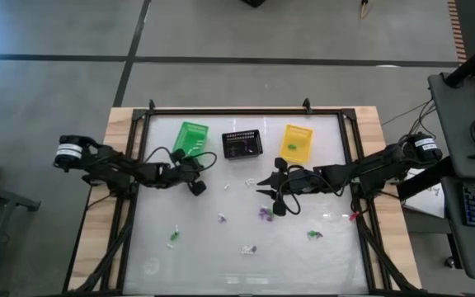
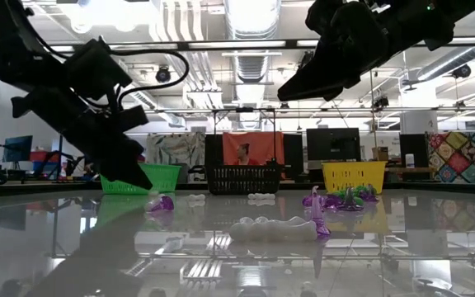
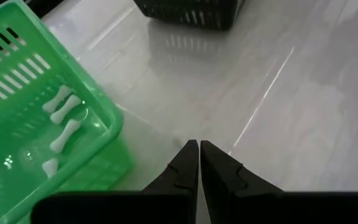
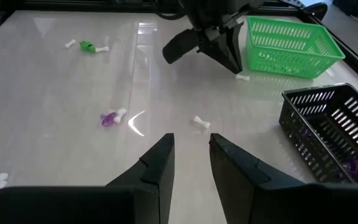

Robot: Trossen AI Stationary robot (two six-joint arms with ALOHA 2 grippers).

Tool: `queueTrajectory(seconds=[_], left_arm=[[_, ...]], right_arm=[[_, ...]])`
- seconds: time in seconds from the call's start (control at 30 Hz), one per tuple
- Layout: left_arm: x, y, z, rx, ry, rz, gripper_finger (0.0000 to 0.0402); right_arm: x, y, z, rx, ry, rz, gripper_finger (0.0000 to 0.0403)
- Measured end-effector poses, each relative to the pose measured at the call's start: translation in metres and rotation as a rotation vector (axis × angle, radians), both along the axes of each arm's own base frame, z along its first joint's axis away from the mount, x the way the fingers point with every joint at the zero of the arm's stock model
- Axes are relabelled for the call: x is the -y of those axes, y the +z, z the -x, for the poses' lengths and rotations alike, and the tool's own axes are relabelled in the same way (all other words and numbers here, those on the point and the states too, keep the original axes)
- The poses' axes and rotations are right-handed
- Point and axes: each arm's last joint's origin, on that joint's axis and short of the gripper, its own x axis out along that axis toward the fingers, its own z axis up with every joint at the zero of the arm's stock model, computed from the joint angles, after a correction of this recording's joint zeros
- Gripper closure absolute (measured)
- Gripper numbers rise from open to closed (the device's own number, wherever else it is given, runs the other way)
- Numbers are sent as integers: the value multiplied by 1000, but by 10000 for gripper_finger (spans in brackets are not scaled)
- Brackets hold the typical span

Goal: Sort Halloween decoration
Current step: Put the white bone toy into the green basket

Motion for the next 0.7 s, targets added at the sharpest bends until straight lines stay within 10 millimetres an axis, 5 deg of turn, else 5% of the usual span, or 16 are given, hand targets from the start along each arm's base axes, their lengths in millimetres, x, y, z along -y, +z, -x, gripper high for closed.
queueTrajectory(seconds=[0.47, 0.7], left_arm=[[0, -7, -2, 11, 43, 21, 303], [-1, -14, -3, 6, 73, 32, 300]], right_arm=[[0, 0, 0, -1, 3, 6, 307], [0, 0, 0, -1, 2, 4, 307]])
